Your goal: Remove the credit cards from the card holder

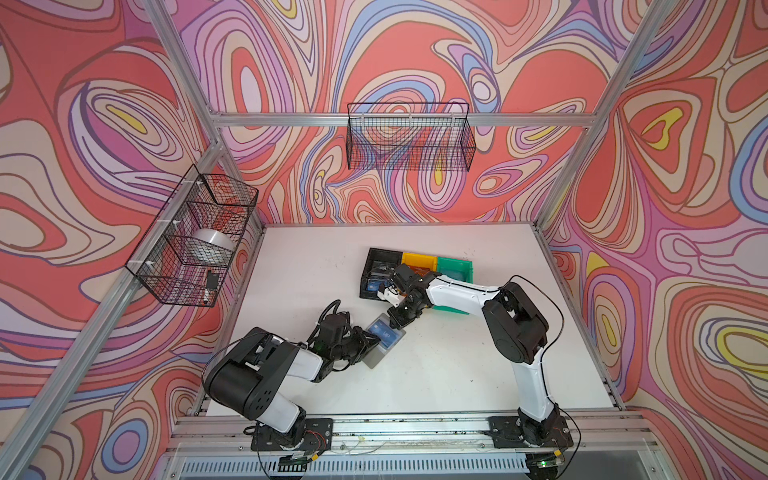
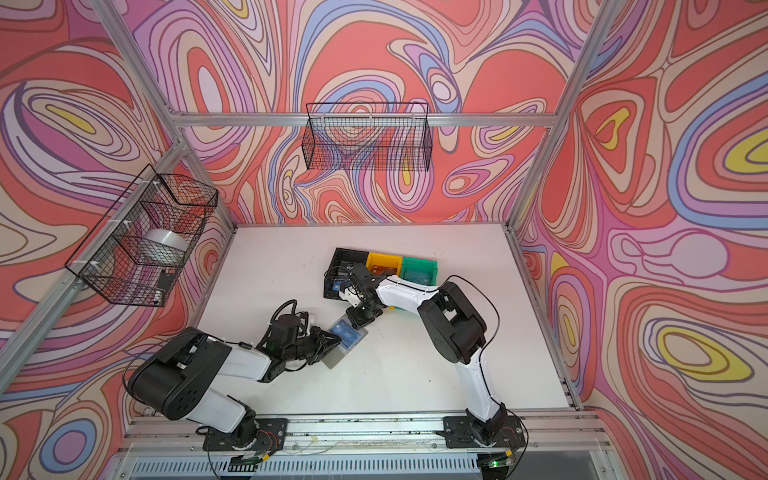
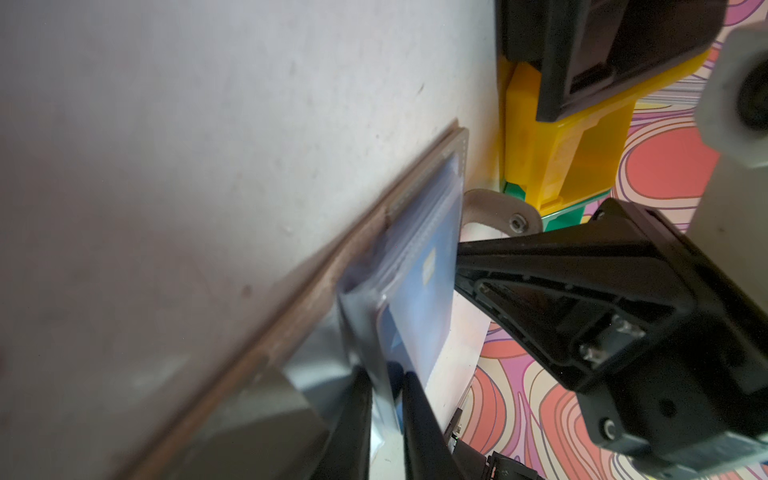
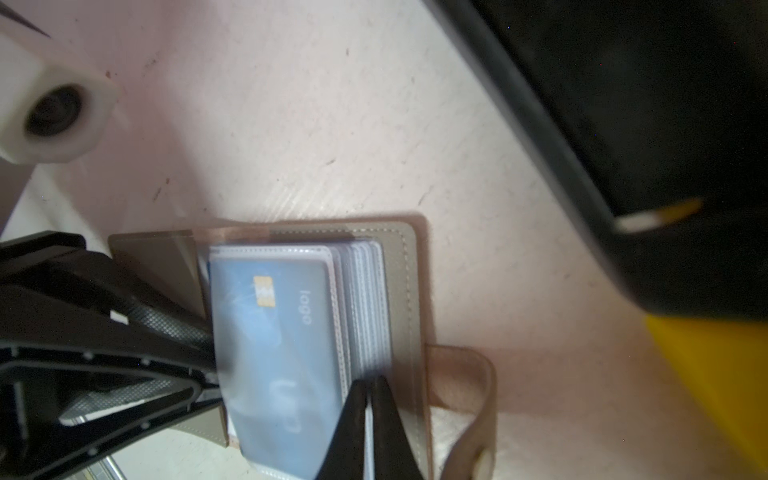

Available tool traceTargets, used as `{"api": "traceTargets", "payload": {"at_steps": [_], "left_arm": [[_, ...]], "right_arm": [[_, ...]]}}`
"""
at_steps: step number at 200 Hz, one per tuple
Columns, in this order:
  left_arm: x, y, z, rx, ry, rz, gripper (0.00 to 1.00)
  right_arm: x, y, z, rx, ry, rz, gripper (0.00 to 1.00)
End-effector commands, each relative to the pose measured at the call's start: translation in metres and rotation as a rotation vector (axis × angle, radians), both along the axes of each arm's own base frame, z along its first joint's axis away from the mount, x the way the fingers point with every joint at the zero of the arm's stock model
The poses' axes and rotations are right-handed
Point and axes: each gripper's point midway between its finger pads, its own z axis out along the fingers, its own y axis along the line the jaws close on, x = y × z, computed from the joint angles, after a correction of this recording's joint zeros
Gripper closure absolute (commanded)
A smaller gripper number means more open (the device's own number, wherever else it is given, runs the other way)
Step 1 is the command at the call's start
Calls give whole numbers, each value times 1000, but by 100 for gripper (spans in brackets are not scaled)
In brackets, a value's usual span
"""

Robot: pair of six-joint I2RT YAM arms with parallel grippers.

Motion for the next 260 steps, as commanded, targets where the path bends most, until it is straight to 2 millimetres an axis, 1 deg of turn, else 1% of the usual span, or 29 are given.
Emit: {"api": "traceTargets", "payload": {"at_steps": [1,41,118,147,184,199,260], "left_arm": [[-3,3,-16,28,44,18,82],[1,1,-18,19,47,25,83],[-3,6,-26,60,80,35,89],[-2,5,-24,55,78,32,91],[-1,4,-22,62,76,27,96],[-3,6,-23,70,80,25,100],[-20,15,-38,102,118,23,100]], "right_arm": [[-26,-11,-26,-74,92,17,91],[-26,-10,-27,-74,95,16,91],[-27,-11,-27,-75,97,17,91],[-27,-12,-27,-76,98,16,91],[-27,-12,-27,-77,99,16,91],[-28,-12,-26,-75,98,16,91],[-29,-14,-30,-86,105,14,91]]}}
